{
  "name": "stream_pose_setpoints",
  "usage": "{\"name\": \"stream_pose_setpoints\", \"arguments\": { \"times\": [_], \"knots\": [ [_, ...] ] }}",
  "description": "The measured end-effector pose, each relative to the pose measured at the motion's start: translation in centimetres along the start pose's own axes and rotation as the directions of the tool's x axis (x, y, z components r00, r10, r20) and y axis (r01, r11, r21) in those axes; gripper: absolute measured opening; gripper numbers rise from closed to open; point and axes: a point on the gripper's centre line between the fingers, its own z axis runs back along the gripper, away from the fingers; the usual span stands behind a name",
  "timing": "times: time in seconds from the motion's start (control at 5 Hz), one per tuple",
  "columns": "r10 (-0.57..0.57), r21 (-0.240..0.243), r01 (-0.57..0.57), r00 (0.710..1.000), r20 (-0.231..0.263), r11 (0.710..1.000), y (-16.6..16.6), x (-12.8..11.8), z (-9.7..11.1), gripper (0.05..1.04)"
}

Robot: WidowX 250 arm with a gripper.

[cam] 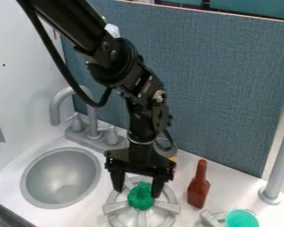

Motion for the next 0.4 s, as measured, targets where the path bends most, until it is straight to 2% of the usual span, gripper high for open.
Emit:
{"name": "stream_pose_setpoints", "arguments": {
  "times": [0.2, 0.4],
  "knots": [
    [-0.136, -0.01, 0.135, 0.99, -0.038, 0.991, -2.6, -1.8, -0.1, 1.001],
    [-0.288, -0.028, 0.287, 0.956, -0.049, 0.958, -5.3, -3.6, 0.1, 1.001]
  ]
}}
